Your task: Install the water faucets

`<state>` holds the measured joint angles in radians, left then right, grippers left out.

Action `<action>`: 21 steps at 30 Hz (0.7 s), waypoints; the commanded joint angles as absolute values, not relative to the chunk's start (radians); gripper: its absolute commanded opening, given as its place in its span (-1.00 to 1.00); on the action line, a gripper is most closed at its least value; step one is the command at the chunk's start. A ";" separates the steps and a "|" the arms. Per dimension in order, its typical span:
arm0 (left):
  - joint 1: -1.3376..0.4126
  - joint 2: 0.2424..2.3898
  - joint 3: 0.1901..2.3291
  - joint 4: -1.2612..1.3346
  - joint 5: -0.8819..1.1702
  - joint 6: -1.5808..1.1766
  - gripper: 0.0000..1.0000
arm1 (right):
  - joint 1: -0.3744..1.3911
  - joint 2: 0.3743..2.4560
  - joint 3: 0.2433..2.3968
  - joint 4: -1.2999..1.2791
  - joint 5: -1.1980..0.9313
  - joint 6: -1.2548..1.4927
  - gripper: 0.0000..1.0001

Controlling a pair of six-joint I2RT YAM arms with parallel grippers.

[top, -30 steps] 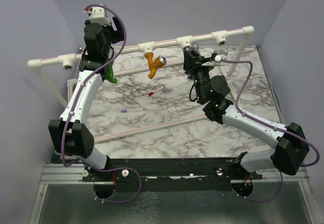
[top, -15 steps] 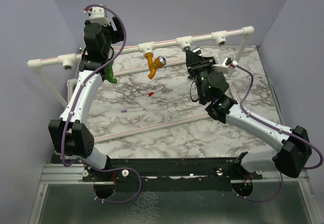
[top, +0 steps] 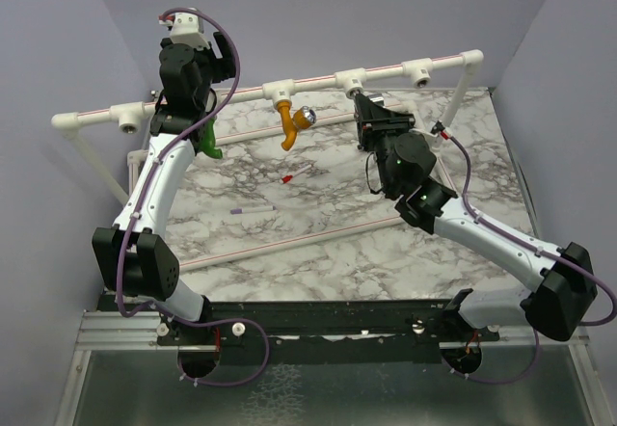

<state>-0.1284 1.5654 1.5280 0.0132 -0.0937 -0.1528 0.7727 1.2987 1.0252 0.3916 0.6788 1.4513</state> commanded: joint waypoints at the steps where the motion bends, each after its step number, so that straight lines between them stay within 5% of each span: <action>1: -0.122 1.674 1.428 -0.255 -0.072 -0.149 0.61 | 0.789 1.309 0.985 0.181 0.605 1.480 -0.99; 14: -0.121 1.676 1.428 -0.255 -0.073 -0.149 0.61 | 0.789 1.294 0.992 0.165 0.625 1.428 -0.99; 21: -0.121 1.678 1.430 -0.254 -0.069 -0.150 0.61 | 0.790 1.269 0.993 0.174 0.657 1.368 -0.62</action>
<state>-0.1268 1.5715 1.5299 0.0177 -0.0933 -0.1535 0.7708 1.2743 1.0260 0.3492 0.6697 1.4452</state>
